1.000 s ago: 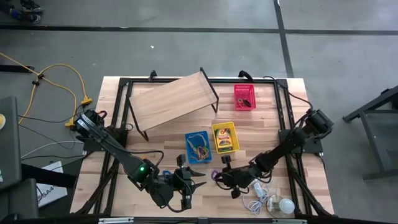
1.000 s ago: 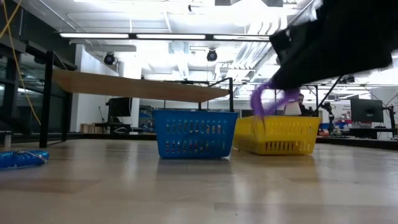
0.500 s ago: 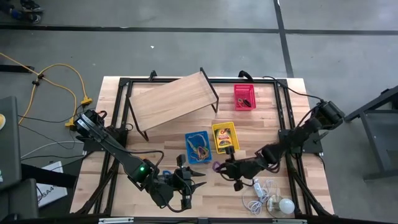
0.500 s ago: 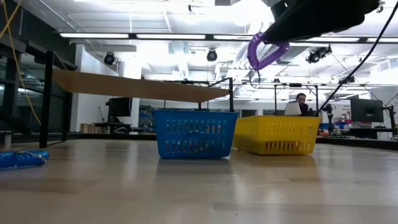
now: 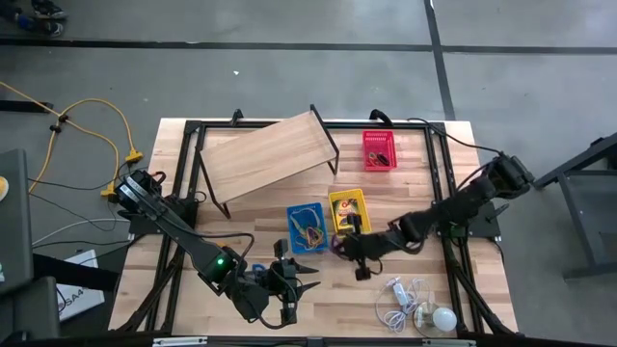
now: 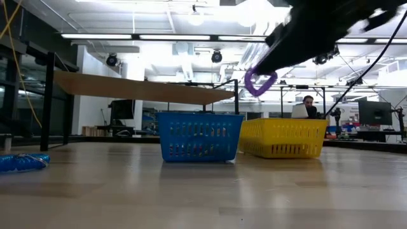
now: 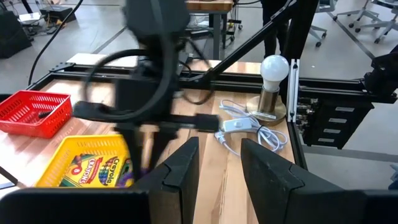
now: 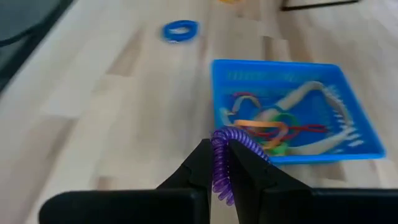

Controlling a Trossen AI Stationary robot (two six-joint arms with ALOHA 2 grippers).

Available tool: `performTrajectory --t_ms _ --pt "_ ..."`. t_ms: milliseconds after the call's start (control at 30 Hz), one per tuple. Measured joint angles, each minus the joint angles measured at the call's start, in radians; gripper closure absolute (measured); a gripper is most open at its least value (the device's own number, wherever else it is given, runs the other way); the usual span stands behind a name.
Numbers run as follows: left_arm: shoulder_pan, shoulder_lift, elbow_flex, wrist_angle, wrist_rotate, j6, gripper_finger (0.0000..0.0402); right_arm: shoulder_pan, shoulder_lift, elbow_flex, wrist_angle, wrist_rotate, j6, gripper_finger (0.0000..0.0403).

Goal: Pick & Place Office Desk Supplies
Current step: Put the violet spring keychain into the red bin

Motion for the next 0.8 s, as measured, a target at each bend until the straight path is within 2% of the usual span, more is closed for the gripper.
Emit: performTrajectory --t_ms 200,800 --pt "0.0 0.0 0.0 0.001 0.0 0.0 0.0289 -0.096 -0.032 0.001 -0.037 -0.006 -0.009 0.0373" --pt "0.0 0.0 0.0 0.031 0.0 0.0 0.0289 -0.389 -0.152 -0.002 -0.324 -0.063 0.094 0.0373"
